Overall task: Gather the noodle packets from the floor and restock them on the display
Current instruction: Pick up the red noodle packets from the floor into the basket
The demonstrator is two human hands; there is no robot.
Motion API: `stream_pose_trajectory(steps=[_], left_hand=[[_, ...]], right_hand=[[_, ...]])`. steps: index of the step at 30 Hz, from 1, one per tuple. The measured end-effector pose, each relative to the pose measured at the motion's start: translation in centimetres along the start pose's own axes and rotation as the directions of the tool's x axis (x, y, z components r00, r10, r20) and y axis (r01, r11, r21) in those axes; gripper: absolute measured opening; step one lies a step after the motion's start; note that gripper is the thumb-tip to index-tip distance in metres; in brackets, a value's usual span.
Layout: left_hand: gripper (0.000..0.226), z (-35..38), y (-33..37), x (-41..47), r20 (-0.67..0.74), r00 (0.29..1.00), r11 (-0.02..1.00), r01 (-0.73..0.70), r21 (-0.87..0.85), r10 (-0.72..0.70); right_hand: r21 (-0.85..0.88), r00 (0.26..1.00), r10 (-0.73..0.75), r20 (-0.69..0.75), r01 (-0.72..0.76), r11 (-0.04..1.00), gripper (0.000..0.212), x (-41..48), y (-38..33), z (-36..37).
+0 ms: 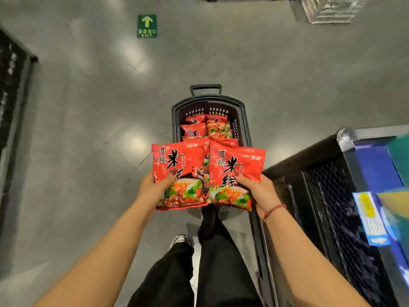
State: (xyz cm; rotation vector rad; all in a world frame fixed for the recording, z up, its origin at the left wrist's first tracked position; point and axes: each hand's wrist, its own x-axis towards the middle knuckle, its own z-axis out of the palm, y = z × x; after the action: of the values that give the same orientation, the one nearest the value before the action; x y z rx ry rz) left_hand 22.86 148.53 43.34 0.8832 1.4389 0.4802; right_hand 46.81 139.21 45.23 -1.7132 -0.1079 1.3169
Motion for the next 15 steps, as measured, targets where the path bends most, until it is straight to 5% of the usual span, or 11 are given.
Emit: stream_pose_trajectory(steps=[9, 15], left_hand=[[0.014, 6.4, -6.4, 13.8, -0.077, 0.979, 0.982, 0.188, -0.01, -0.188], [0.014, 9.4, -12.9, 21.9, -0.104, 0.976, 0.977, 0.2, 0.073, -0.192]], right_hand=[[-0.176, 0.994, 0.109, 0.009, -0.106, 0.979, 0.02, 17.8, 2.4, 0.4], [-0.32, 0.994, 0.098, -0.047, -0.107, 0.941, 0.021, 27.5, 8.5, 0.6]])
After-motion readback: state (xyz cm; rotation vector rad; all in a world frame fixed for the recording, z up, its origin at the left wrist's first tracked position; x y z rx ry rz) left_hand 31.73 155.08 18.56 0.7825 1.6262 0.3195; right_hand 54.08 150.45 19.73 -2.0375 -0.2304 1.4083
